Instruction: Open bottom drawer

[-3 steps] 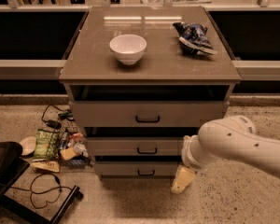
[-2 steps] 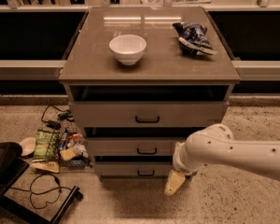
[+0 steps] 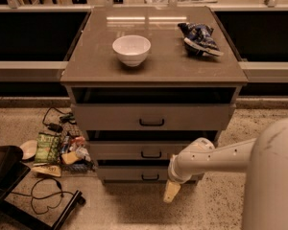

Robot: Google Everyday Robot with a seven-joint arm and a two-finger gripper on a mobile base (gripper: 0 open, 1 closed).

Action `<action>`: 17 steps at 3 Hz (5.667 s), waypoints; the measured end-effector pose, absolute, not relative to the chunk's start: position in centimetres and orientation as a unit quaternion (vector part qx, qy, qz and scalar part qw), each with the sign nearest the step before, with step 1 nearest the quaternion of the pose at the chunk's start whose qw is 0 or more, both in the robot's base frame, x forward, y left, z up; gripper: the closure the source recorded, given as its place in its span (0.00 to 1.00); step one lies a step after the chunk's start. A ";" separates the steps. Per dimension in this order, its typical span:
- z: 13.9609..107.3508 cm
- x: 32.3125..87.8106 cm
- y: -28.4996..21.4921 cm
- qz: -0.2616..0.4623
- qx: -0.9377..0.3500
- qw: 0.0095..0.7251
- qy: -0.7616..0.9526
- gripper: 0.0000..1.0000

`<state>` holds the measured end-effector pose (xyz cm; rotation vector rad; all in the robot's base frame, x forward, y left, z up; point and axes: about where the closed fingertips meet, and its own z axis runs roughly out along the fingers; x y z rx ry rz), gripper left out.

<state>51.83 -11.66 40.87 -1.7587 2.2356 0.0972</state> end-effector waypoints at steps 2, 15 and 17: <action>31.2 53.4 -11.5 0.068 -0.606 0.125 0.782 0.00; 17.5 61.1 -17.6 -0.051 -0.648 0.113 0.751 0.40; 24.4 57.3 -21.5 -0.068 -0.636 0.098 0.763 0.86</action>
Offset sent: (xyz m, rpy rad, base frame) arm 0.0381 0.0052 -0.1555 0.1250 0.1952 -0.0523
